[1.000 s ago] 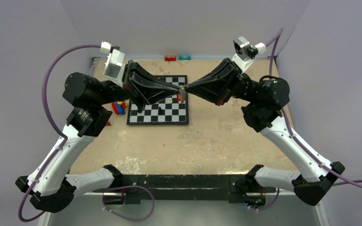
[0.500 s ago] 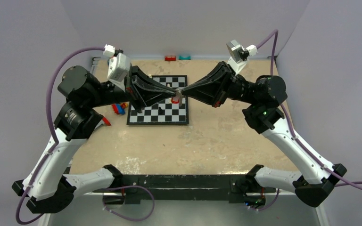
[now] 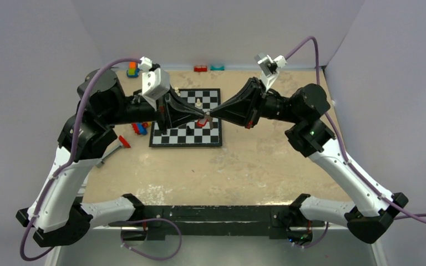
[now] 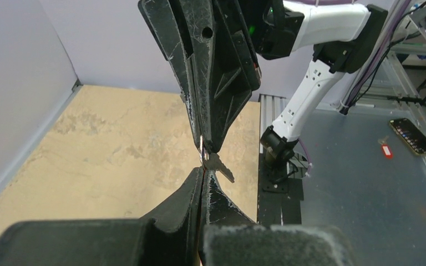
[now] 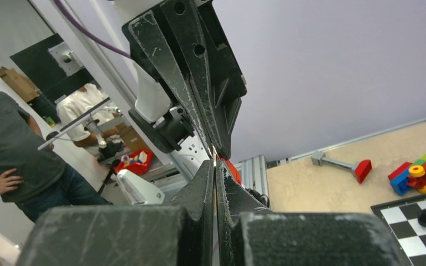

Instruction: Remove the keys from the keyring

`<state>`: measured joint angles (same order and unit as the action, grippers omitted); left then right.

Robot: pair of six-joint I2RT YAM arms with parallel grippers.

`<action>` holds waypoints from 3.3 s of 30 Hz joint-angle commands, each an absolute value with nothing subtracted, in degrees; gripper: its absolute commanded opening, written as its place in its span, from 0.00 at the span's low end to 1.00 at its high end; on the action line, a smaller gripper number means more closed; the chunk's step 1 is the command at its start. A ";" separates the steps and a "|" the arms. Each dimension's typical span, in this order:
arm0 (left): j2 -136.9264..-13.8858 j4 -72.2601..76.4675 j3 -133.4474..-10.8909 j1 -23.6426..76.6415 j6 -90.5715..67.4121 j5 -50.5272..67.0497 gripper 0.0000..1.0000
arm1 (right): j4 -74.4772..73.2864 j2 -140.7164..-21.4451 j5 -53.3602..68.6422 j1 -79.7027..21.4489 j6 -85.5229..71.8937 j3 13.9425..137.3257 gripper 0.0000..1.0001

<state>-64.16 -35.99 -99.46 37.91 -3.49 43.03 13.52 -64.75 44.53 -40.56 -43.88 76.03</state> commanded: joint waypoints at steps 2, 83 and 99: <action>-66.95 -45.12 -104.43 38.66 3.68 42.44 0.00 | 8.99 -65.06 45.37 -41.26 -40.61 79.41 0.00; -56.10 -41.33 -69.87 37.27 -21.99 7.31 0.87 | -7.73 -64.45 17.13 -40.45 -45.31 60.89 0.00; -58.61 -39.61 -62.47 37.29 -27.84 1.48 1.00 | 5.96 -69.48 10.06 -42.04 -59.57 38.65 0.00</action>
